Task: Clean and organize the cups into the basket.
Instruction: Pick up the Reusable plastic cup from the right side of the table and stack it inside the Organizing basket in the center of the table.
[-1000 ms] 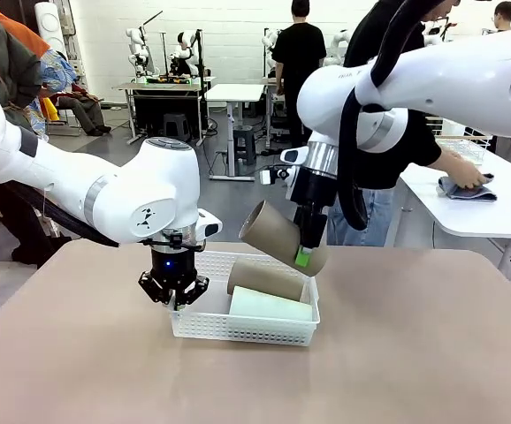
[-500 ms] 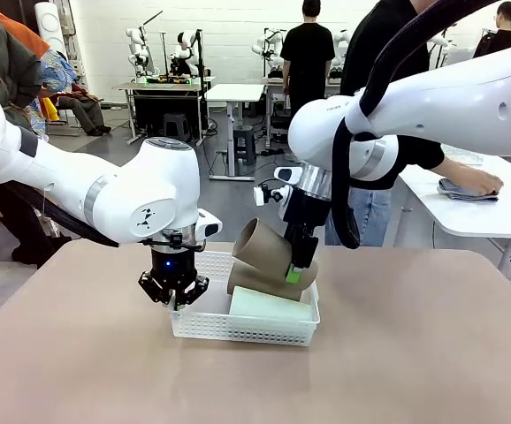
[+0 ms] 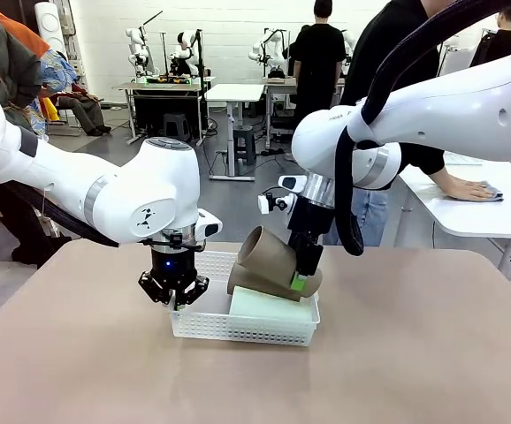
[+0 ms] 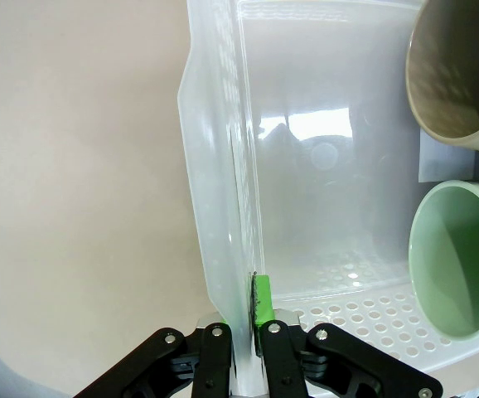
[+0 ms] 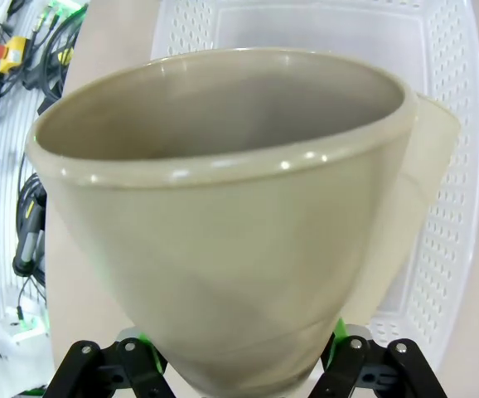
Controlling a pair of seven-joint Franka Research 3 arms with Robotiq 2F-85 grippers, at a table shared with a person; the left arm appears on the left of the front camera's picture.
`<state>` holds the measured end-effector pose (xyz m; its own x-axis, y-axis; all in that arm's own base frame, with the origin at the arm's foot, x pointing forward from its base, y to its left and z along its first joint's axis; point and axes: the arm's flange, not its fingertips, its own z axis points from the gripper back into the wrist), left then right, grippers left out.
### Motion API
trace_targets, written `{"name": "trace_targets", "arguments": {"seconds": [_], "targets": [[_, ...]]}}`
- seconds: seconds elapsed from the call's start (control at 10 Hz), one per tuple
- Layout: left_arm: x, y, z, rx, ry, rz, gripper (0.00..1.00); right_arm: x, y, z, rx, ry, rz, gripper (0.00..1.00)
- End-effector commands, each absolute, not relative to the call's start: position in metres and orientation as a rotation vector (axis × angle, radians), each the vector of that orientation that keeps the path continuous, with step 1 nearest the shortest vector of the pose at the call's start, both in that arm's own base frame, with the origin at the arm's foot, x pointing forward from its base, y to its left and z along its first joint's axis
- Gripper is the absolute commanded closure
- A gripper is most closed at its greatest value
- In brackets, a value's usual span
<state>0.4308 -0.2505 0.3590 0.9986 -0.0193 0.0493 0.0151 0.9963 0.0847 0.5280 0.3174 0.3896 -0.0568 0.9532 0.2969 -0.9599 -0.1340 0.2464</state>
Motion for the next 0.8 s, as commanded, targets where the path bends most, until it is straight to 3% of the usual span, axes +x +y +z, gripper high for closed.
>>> {"name": "trace_targets", "arguments": {"seconds": [0.0,0.7], "targets": [[0.430,-0.250,0.360,0.097,-0.061,-0.029,1.00,0.520,0.310,0.390,0.465,-0.041,1.654,0.20],[0.430,-0.250,0.360,0.097,-0.061,-0.029,1.00,0.527,0.313,0.375,0.504,0.009,1.649,0.20]]}}
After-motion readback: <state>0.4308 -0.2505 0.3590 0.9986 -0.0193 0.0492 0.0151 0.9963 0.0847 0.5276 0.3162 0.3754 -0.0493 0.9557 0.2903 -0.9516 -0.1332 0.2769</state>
